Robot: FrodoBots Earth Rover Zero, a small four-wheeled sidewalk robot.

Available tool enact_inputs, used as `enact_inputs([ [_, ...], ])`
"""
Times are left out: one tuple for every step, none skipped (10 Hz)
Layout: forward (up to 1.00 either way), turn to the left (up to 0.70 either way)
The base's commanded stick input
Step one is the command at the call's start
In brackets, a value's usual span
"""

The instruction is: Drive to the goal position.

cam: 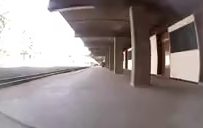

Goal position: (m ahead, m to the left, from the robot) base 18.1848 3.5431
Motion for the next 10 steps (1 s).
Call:
enact_inputs([
  [0.5,0.0],
  [0.5,0.0],
  [0.5,0.0],
  [0.5,0.0],
  [0.5,0.0],
  [0.5,0.0],
  [0.5,0.0],
  [0.5,0.0],
  [0.5,0.0],
  [0.5,0.0],
])
